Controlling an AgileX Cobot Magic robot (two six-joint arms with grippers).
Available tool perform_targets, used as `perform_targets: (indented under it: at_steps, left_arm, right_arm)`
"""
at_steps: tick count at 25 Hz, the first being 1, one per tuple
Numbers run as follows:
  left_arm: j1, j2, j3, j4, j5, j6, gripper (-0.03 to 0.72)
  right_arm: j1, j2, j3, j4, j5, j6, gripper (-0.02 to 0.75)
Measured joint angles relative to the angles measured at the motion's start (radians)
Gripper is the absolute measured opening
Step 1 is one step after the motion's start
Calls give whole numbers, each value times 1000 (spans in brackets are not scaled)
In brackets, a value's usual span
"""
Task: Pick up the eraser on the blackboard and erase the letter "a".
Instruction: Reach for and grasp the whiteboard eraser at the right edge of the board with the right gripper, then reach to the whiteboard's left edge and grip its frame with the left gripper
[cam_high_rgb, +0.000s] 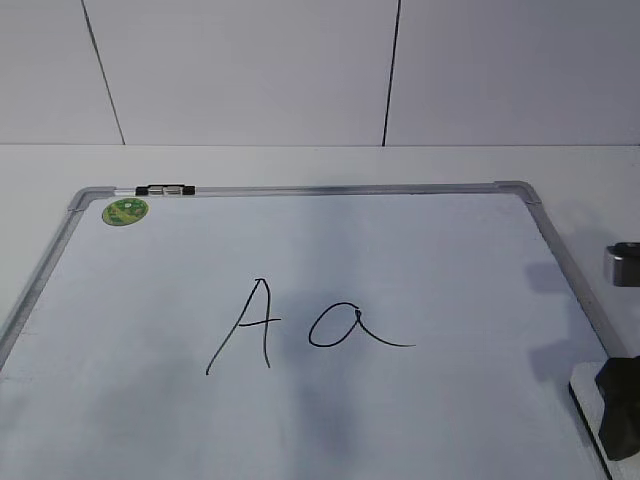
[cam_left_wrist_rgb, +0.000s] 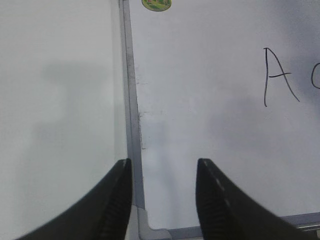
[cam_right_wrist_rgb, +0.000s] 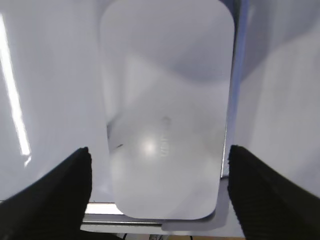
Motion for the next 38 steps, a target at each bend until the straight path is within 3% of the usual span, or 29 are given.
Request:
perform_targets:
  at_steps: [14,38]
  left_arm:
    - [0,0,0,0,0,0,323]
    - [0,0,0,0,0,0,323]
  right_arm:
    - [0,-34,20,-42,-79,-2,633]
    - [0,-11,31,-19,-79,-48,634]
